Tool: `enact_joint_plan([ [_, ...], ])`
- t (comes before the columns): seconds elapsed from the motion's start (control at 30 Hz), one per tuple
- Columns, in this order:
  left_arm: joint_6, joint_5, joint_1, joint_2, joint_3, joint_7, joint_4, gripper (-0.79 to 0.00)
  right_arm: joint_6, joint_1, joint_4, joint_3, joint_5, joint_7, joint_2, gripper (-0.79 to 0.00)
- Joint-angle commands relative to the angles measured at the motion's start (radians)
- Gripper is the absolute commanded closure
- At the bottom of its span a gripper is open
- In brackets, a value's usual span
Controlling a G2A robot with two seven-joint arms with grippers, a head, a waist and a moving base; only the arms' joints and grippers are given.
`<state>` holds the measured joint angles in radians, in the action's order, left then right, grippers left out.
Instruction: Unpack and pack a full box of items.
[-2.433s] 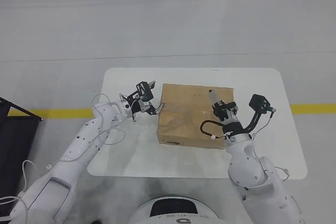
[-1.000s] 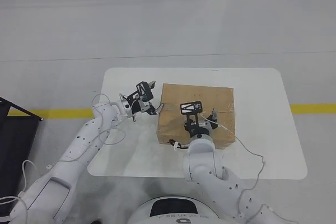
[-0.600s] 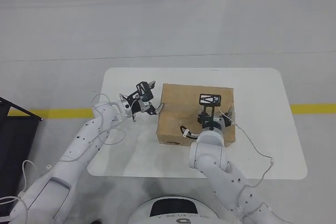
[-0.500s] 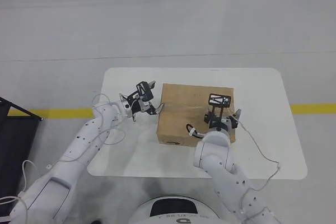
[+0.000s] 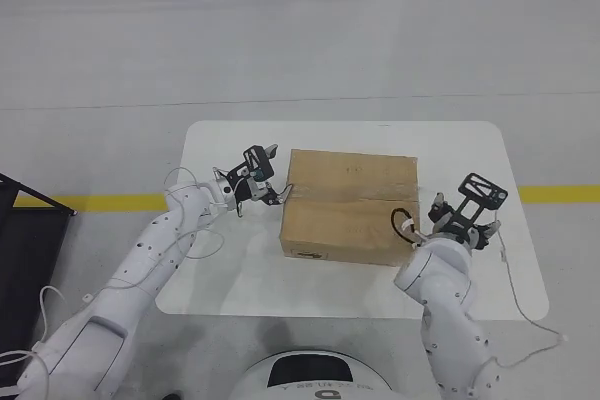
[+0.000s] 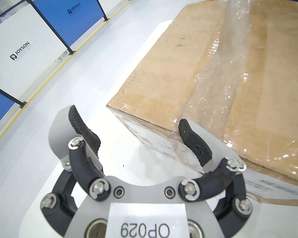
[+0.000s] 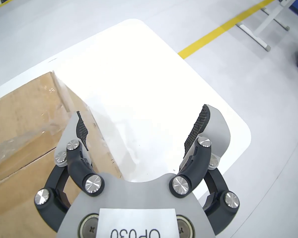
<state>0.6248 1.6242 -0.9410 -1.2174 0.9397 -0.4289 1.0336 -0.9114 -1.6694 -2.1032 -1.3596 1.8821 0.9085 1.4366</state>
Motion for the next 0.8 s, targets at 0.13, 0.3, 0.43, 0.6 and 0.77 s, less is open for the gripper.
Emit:
enact_joint_plan([
  [0.13,0.0,0.0,0.0,0.0,0.0,0.0,0.0,-0.785,-0.014,-0.023,-0.032,-0.084,-0.075,-0.014,0.011,-0.785],
  [0.3,0.0,0.0,0.0,0.0,0.0,0.0,0.0,-0.785,0.018,-0.053,-0.08,-0.09,-0.137,-0.063,0.018,-0.785],
  [0.43,0.0,0.0,0.0,0.0,0.0,0.0,0.0,-0.785,0.078,-0.054,-0.123,-0.048,-0.266,-0.157,0.026,-0.785],
  [0.6,0.0,0.0,0.0,0.0,0.0,0.0,0.0,-0.785,0.232,-0.079,-0.153,-0.01,-0.537,-0.328,0.034,-0.785],
  [0.77,0.0,0.0,0.0,0.0,0.0,0.0,0.0,-0.785,0.302,-0.089,-0.152,-0.007,-0.607,-0.355,0.033,-0.785],
])
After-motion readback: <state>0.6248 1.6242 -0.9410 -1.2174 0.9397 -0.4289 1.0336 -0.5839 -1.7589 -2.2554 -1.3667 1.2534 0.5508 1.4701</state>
